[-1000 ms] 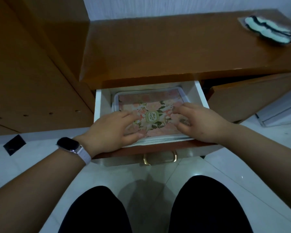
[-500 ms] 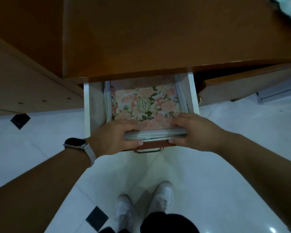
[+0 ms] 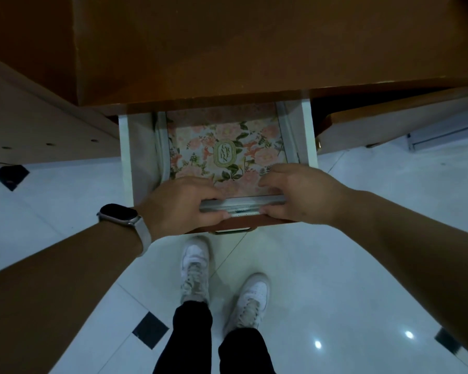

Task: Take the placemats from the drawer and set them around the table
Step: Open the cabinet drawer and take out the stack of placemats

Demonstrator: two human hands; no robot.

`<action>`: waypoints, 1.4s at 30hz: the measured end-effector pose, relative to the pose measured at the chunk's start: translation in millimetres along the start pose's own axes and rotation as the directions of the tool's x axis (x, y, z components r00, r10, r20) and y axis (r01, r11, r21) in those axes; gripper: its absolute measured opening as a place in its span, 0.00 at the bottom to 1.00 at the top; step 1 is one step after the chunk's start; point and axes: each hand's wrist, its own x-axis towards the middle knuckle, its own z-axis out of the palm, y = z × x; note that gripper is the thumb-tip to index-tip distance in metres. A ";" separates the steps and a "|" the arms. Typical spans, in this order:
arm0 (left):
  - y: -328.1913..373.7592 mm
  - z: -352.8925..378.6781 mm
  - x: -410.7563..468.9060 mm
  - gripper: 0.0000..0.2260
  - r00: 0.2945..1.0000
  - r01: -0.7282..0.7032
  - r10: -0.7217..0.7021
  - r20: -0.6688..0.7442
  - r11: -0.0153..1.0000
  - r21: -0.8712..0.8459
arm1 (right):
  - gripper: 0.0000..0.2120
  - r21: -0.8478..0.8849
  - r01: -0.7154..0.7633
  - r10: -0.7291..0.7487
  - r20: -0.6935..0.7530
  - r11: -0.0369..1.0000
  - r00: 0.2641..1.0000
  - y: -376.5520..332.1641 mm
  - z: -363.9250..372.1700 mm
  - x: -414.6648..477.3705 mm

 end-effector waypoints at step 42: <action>16.6 17.4 41.5 0.13 0.977 -0.210 0.210 -0.039 0.978 0.020 | 0.25 0.119 -0.037 0.040 -0.016 0.992 0.999 8.3 12.2 7.3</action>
